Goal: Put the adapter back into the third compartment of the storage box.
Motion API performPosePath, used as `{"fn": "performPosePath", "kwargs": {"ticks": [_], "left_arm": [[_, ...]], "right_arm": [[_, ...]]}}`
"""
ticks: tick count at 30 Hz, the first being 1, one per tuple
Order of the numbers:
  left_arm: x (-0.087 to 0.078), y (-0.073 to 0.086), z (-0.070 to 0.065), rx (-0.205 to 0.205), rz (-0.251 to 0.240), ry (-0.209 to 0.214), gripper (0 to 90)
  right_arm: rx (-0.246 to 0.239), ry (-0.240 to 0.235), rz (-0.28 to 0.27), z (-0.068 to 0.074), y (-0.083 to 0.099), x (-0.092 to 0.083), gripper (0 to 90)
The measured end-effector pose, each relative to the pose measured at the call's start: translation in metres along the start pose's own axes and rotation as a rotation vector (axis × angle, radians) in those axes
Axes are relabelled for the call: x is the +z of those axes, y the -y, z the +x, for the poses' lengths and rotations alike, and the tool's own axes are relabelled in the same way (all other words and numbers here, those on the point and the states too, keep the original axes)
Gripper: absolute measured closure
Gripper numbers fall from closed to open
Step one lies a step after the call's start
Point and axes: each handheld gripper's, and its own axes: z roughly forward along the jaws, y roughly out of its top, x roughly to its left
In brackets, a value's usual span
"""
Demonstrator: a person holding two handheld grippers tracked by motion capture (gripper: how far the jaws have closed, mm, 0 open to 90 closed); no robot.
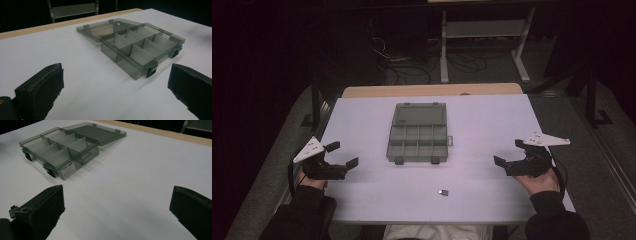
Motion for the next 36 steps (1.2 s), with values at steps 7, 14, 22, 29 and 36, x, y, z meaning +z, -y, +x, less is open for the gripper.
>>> {"fn": "performPosePath", "kwargs": {"ticks": [7,14,22,29,36], "left_arm": [[0.0,0.0,0.0,0.002,0.002,0.004,0.0],[0.0,0.0,-0.001,0.003,0.002,0.007,0.0],[0.0,0.0,-0.001,0.004,0.001,0.011,0.0],[0.001,0.0,-0.001,0.005,0.001,0.012,0.0],[0.001,0.0,-0.001,0.005,0.003,0.013,0.0]], "right_arm": [[0.0,0.0,0.002,0.0,0.001,0.0,0.0],[-0.005,-0.003,0.004,0.0,0.0,0.001,0.0],[-0.012,-0.006,0.019,0.002,0.0,0.003,0.0],[-0.021,-0.009,0.027,0.003,-0.001,0.004,0.0],[-0.055,-0.027,0.043,0.01,-0.006,0.008,0.0]]}}
